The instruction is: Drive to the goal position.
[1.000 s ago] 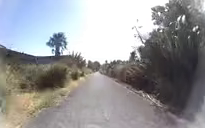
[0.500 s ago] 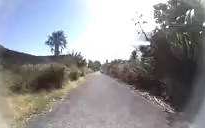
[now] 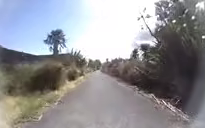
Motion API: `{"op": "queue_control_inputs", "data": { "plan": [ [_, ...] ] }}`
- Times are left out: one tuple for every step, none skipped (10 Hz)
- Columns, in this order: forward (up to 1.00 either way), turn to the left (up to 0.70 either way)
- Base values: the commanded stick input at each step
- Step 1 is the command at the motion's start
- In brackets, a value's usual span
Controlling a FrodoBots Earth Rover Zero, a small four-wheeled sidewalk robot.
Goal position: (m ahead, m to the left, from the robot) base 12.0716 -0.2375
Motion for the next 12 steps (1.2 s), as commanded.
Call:
{"op": "queue_control_inputs", "data": {
  "plan": [
    [0.7,0.04],
    [0.7,0.04],
    [0.7,0.04],
    [0.7,0.04],
    [0.7,0.04],
    [0.7,0.04],
    [0.7,0.04],
    [0.7,0.04],
    [0.7,0.04],
    [0.7,0.04],
    [0.7,0.04],
    [0.7,0.04]
  ]
}}
